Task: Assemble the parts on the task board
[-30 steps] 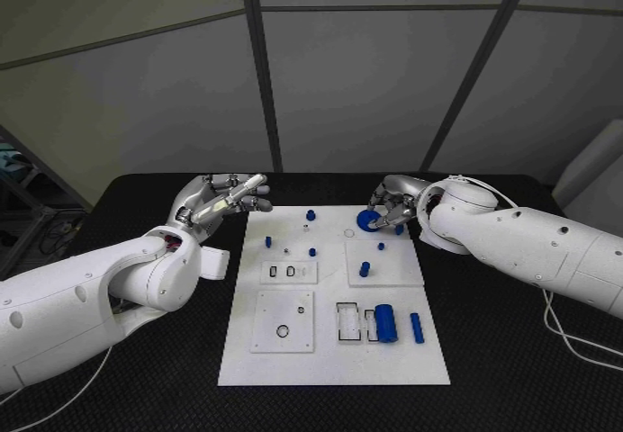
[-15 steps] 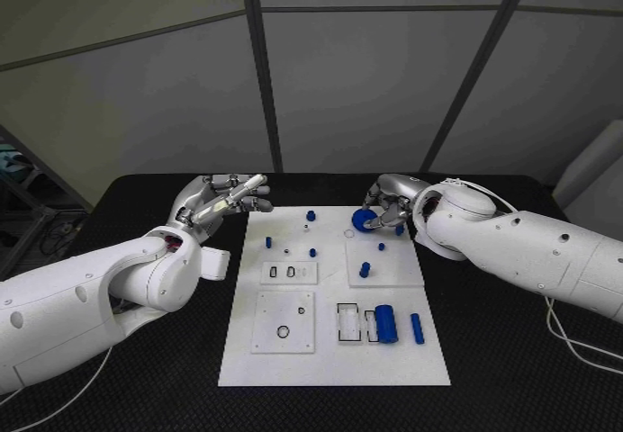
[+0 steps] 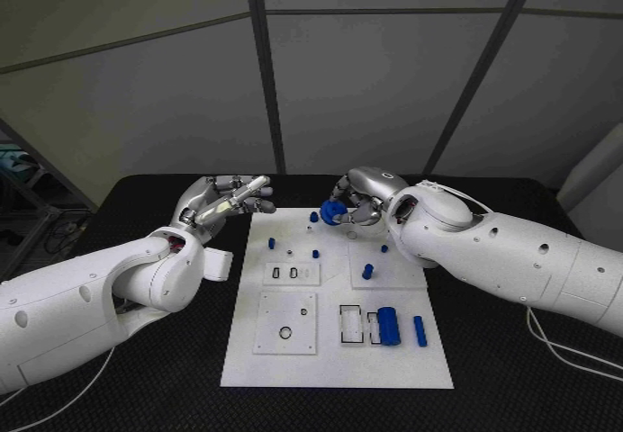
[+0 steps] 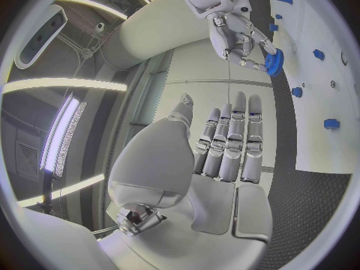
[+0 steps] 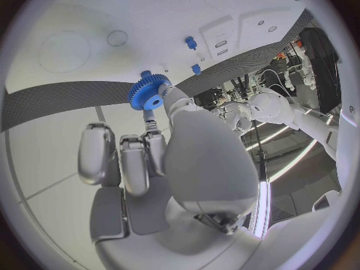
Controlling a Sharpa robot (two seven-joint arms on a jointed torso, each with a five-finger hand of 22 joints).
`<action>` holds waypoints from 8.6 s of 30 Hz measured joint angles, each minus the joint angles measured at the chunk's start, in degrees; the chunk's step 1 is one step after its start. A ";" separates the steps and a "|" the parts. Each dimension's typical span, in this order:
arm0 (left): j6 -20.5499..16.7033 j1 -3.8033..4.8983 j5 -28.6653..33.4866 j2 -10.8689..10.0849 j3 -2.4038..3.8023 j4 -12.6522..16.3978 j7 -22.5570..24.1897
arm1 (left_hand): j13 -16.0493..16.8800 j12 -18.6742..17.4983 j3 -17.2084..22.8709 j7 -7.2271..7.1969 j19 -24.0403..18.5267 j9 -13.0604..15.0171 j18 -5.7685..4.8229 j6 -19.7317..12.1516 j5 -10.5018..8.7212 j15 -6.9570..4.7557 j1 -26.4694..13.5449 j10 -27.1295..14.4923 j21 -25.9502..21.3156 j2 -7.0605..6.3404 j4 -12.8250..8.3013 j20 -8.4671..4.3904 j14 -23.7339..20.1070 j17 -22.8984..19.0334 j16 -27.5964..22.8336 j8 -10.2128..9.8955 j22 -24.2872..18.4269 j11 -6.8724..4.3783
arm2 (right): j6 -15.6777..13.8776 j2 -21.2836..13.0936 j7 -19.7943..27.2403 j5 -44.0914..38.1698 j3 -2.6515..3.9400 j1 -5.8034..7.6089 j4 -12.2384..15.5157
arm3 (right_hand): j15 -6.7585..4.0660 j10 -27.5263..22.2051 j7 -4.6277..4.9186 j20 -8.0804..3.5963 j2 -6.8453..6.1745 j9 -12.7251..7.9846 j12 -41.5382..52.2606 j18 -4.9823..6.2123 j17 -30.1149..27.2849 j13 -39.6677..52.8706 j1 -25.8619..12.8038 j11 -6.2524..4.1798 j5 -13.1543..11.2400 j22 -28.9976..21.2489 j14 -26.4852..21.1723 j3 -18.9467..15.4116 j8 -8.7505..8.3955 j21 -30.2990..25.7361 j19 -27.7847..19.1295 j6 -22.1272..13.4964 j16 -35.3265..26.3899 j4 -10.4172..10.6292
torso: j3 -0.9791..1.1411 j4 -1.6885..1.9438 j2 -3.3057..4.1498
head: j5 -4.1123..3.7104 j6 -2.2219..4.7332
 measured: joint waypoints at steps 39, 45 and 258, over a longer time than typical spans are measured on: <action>0.05 0.01 0.00 0.40 0.01 0.12 -0.04 | 0.00 0.00 0.00 0.00 0.00 0.00 0.00 0.00 0.00 0.00 0.00 0.00 0.00 0.00 0.00 0.00 0.00 -0.01 0.00 0.01 0.01 0.00 | 2.46 9.87 0.04 -3.73 -3.12 -0.24 -8.35 | 0.01 -0.32 0.02 0.00 -0.39 0.00 -0.29 -0.89 0.03 -0.02 -0.73 0.32 -0.16 0.08 0.00 1.06 -1.34 0.00 -0.01 0.24 -0.01 -0.11 | 0.10 -0.10 0.06 | 0.53 -0.69; 0.04 0.01 0.00 0.38 0.01 0.18 -0.04 | 0.00 0.00 0.00 0.00 0.00 0.00 0.00 0.00 0.00 0.00 0.00 0.00 0.00 0.00 0.00 0.00 0.00 -0.01 0.00 0.01 0.02 0.00 | 2.87 10.41 0.06 -3.68 -3.07 -0.27 -8.94 | 0.02 -0.65 -0.02 0.00 -0.54 0.00 -0.79 -0.88 0.02 -0.02 -1.61 0.64 -0.37 -0.07 0.00 1.58 -1.98 0.00 -0.01 0.28 -0.01 -0.17 | 0.10 -0.10 0.06 | 0.59 -0.79; 0.59 -0.26 -0.01 1.50 -0.01 -2.42 -0.30 | 0.00 0.00 0.31 -0.01 -0.41 0.00 0.01 0.41 0.00 0.00 0.99 0.00 0.00 0.52 -1.89 0.00 0.00 0.56 -0.67 0.01 -0.13 0.00 | -1.61 5.68 -3.27 6.35 -4.43 -7.23 5.15 | -0.80 -1.26 -2.04 -0.63 1.96 0.41 -2.46 -0.87 0.05 -0.03 -3.66 -0.41 -5.15 1.43 -0.01 4.55 -3.66 0.40 0.80 5.22 0.44 -4.47 | 0.64 -1.83 -0.63 | 3.29 -2.86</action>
